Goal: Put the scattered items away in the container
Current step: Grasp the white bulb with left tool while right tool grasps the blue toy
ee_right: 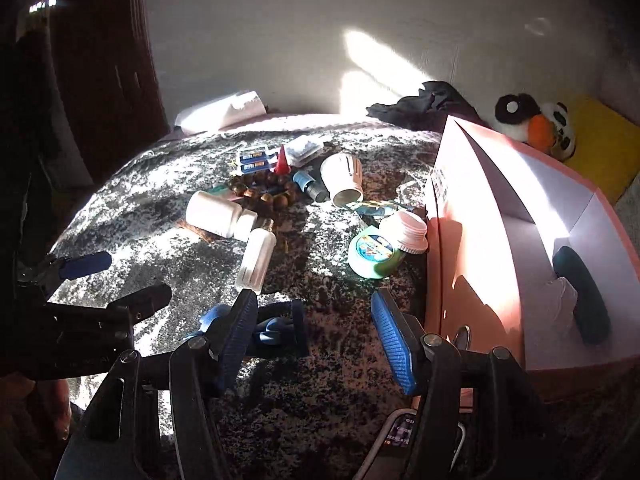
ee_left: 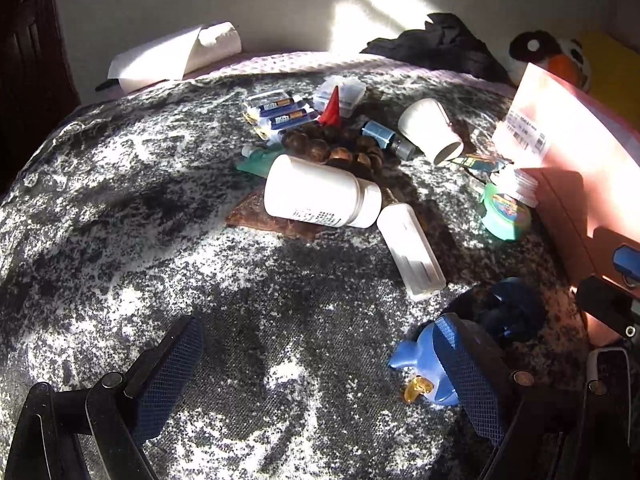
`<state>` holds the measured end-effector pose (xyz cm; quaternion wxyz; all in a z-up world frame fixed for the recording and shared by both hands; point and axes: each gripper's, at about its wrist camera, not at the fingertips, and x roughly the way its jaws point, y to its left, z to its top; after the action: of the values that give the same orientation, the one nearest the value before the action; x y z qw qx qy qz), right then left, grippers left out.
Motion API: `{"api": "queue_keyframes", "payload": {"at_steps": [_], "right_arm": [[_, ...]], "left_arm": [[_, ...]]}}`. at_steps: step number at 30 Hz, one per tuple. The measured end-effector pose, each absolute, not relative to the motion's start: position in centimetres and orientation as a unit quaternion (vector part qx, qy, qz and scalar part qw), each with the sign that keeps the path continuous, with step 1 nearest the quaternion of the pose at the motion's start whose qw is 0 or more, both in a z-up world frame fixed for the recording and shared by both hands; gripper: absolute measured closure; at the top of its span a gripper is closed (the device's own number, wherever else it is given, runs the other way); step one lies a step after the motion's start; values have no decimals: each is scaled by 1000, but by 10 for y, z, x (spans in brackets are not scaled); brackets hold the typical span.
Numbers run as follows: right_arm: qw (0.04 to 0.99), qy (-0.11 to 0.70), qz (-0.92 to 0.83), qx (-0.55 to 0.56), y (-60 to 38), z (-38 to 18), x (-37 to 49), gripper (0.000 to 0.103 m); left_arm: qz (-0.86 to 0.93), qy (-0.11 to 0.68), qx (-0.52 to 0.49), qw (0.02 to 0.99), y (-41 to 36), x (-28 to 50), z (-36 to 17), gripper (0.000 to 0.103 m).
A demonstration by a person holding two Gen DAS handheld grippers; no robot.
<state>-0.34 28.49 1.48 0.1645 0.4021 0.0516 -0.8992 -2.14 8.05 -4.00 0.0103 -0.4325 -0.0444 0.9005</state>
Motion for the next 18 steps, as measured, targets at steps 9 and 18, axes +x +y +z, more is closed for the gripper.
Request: {"api": "queue_keyframes", "payload": {"at_steps": [9,18], "right_arm": [[168,56,-878,444,285,-5,-14,41],[178,65,-877,442,297,-3,-9,42]], "left_arm": [[865,-83,-488,77,113,-80,-69,7],[857,-60,-507,74,151,-119,-87,57]]}}
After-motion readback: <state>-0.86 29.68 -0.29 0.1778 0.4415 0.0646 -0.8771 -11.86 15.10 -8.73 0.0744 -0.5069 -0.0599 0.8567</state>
